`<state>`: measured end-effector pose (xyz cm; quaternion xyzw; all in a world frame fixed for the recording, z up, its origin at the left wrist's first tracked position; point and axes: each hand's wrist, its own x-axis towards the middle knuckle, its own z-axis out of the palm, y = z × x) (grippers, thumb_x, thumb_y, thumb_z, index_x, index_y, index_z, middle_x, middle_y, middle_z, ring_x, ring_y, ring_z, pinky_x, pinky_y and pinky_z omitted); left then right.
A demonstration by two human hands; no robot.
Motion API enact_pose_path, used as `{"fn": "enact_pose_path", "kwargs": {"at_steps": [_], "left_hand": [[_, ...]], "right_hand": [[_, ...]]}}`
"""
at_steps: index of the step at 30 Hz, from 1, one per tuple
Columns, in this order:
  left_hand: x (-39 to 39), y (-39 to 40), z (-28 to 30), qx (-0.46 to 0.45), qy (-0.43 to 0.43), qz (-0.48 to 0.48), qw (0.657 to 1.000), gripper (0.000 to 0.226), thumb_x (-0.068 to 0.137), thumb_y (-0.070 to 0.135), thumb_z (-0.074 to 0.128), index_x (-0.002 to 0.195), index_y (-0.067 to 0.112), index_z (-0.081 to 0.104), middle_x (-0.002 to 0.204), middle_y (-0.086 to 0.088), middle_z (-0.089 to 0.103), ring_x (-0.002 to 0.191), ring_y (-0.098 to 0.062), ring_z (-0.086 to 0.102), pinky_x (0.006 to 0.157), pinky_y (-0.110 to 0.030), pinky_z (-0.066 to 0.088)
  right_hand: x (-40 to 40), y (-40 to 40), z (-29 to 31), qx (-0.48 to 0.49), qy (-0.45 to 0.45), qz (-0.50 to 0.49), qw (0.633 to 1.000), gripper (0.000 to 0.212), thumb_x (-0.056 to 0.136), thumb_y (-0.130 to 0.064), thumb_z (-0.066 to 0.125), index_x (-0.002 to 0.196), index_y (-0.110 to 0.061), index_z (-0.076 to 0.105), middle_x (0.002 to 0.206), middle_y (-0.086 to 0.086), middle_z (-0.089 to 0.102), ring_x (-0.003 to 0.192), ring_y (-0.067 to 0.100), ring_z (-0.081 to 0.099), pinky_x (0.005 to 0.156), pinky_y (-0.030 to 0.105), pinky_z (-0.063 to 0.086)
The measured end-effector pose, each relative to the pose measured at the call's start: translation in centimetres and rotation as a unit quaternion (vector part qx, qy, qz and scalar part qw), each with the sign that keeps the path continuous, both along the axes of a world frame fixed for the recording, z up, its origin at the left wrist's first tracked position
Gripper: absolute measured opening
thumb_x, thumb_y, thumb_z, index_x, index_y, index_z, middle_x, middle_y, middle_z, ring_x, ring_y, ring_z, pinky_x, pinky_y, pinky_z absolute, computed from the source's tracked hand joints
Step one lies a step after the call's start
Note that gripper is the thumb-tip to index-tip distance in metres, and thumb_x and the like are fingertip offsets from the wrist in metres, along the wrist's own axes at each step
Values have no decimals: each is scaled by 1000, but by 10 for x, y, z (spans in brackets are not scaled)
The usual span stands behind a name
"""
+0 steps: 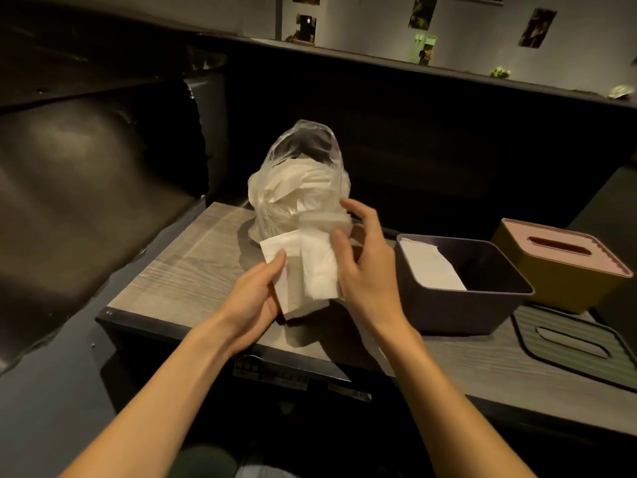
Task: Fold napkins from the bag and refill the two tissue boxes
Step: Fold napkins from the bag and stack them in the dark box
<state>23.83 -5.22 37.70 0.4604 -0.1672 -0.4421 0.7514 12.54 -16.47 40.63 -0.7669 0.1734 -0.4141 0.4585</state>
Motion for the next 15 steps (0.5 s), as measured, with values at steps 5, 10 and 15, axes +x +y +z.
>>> {"fn": "enact_pose_path", "kwargs": {"at_steps": [5,10,15], "left_hand": [[1,0,-2,-35,-36,-48,998,63,107,55,20,144,18,54,140,-7,66,132,-21,61,109,-43,45],[-1,-3,-4,-9,-91,-32,995,41,109,33,39,135,10,61,130,-11,71,126,-23,65,102,-33,56],[2,-3,-4,-24,-43,-8,999,41,110,32,39,134,5,59,127,-16,72,122,-26,68,102,-41,56]], "right_hand": [[4,4,-19,-95,67,-20,993,44,107,-24,56,146,-39,42,82,-6,66,70,12,63,65,42,55],[9,9,-25,-204,130,-58,969,53,105,-32,59,152,-40,36,104,-11,69,88,9,68,81,33,55],[-5,-1,-41,-94,77,-54,991,49,102,-32,63,147,-37,44,104,-12,68,74,5,63,73,29,56]]}}
